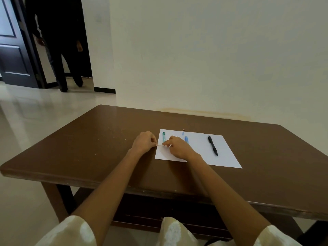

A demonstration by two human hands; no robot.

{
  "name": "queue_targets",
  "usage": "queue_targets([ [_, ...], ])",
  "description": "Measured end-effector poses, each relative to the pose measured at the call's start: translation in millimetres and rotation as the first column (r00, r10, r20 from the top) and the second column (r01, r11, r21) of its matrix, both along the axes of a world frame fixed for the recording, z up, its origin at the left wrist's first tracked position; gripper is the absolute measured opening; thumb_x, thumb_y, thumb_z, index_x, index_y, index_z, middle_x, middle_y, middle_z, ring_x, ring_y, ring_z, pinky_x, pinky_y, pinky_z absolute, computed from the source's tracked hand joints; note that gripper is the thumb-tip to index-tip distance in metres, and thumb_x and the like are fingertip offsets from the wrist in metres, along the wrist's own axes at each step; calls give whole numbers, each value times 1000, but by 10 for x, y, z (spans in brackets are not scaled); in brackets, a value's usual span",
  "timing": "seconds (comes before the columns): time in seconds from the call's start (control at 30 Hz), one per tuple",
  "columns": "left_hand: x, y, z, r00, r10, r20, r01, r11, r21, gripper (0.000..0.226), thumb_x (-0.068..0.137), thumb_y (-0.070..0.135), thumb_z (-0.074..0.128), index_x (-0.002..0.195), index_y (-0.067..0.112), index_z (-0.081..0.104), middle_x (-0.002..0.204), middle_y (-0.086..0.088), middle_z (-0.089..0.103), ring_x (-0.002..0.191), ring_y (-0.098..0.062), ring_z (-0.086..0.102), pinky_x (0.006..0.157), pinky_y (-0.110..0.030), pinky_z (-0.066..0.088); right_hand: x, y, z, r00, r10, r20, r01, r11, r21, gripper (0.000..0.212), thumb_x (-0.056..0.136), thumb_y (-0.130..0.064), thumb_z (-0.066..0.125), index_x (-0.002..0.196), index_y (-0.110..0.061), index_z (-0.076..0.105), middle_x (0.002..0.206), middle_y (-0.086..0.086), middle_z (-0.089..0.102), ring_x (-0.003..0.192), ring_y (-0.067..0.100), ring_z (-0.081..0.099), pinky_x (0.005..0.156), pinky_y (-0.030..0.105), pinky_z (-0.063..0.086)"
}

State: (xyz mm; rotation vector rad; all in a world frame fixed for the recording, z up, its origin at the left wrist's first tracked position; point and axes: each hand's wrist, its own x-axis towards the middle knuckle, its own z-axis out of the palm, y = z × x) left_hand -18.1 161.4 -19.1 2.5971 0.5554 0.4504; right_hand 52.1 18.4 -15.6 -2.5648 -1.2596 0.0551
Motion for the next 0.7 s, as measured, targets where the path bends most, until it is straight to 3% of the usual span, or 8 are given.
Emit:
queue_targets([
  [0.3, -9, 141, 113, 986, -151, -69, 156, 985, 67, 17, 86, 9, 63, 100, 10, 72, 101, -6, 70, 80, -11, 58, 83, -26, 50, -46, 16, -22, 992, 50, 115, -42, 997, -66, 42, 97, -14, 40, 137, -23, 47, 139, 8, 44, 124, 23, 44, 99, 33, 43],
  [0.47, 36, 124, 249, 948, -233, -216, 274, 943, 188, 15, 84, 13, 65, 98, 9, 70, 106, -6, 64, 81, -12, 56, 79, -23, 47, -65, 25, -47, 989, 27, 145, -21, 999, -42, 41, 97, -19, 41, 137, -26, 47, 139, 5, 45, 122, 22, 45, 95, 33, 46],
  [0.7, 147, 29, 353, 886, -208, -414, 359, 873, 329, 10, 83, 12, 59, 88, 4, 63, 100, -13, 64, 78, -20, 57, 68, -24, 44, -29, 54, -63, 986, 29, 162, -22, 999, -46, 40, 98, -21, 40, 137, -26, 46, 139, 6, 46, 120, 24, 46, 95, 34, 46],
])
